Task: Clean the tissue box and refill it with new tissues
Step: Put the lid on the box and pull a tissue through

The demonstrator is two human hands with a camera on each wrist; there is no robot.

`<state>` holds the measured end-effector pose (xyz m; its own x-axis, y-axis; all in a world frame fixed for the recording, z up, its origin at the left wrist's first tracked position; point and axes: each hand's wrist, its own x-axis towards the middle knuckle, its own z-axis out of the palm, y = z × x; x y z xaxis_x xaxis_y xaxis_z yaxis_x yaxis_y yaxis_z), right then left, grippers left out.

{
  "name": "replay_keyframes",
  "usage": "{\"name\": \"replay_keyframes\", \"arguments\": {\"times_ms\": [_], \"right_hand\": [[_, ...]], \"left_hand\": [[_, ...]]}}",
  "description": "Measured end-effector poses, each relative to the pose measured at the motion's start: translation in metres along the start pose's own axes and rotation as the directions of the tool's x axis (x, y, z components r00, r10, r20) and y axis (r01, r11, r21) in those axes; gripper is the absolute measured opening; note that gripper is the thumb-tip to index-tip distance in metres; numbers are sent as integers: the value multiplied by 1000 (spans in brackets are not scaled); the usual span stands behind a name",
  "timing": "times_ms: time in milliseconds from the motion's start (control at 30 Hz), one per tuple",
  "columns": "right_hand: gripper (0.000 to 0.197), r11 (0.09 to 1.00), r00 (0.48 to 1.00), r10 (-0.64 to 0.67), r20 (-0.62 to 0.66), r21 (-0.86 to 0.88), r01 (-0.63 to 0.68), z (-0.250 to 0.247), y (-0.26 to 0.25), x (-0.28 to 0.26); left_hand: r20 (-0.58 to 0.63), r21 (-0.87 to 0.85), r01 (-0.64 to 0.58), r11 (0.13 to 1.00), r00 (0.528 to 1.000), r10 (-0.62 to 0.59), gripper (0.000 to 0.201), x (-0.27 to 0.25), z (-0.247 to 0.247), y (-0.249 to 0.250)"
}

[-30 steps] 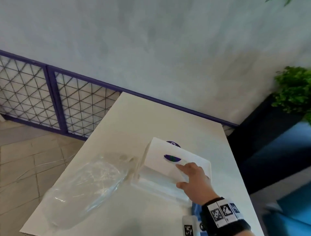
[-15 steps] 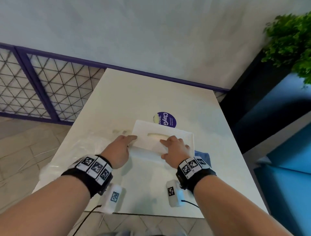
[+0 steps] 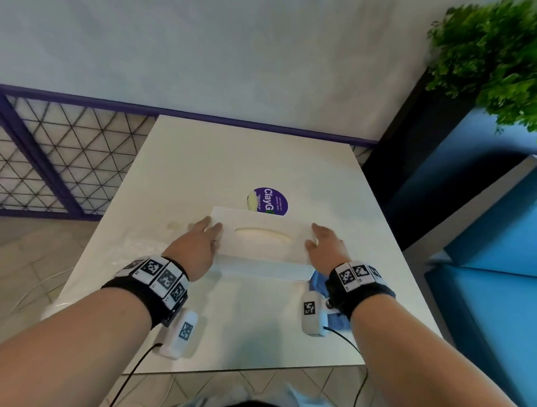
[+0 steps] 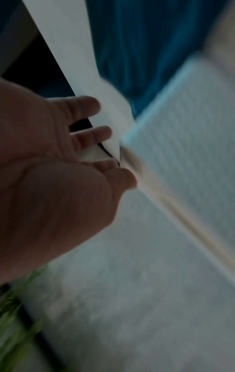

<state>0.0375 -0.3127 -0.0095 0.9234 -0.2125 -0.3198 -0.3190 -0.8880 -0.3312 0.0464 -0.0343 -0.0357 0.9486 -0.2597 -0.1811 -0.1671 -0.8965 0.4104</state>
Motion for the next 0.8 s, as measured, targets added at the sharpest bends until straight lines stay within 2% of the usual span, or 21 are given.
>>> {"name": "replay_keyframes", "arguments": {"times_ms": [67, 100, 267, 333, 400, 500, 567, 633, 733, 800], "right_hand": [[58, 989, 989, 50, 137, -145, -30, 2, 8, 0], [59, 980, 985, 68, 161, -196, -35, 2, 8, 1], [63, 903, 985, 43, 168, -428, 34, -1, 0, 5], [65, 882, 986, 45, 163, -469, 38, 3, 1, 6], [65, 916, 980, 22, 199, -396, 59, 5, 4, 4], [61, 994, 959, -105, 265, -12, 112, 9, 19, -2], [57, 972, 977, -143, 158, 209, 108, 21, 37, -14], [59, 981, 988, -104, 117, 173, 83, 38, 56, -25], [66, 990, 952, -63, 299, -102, 97, 63, 74, -29], [68, 970, 943, -46, 329, -210, 121, 74, 79, -24]], "left_hand": [[43, 99, -2, 995, 999, -2, 52, 4, 4, 4], [52, 148, -1, 989, 999, -7, 53, 5, 5, 6], [32, 318, -11, 948, 999, 1, 46, 12, -3, 14], [31, 351, -8, 936, 1000, -3, 45, 13, -3, 18], [40, 359, -1, 933, 999, -14, 47, 9, -1, 21], [38, 337, 16, 941, 999, -31, 45, 0, -2, 13], [45, 303, 29, 953, 998, -44, 48, -7, -5, 6], [65, 268, 44, 962, 996, -63, 53, -11, -5, 6], [40, 260, 57, 964, 997, -70, 54, -11, -3, 14], [21, 244, 50, 969, 998, -57, 52, -12, 1, 16]]}}
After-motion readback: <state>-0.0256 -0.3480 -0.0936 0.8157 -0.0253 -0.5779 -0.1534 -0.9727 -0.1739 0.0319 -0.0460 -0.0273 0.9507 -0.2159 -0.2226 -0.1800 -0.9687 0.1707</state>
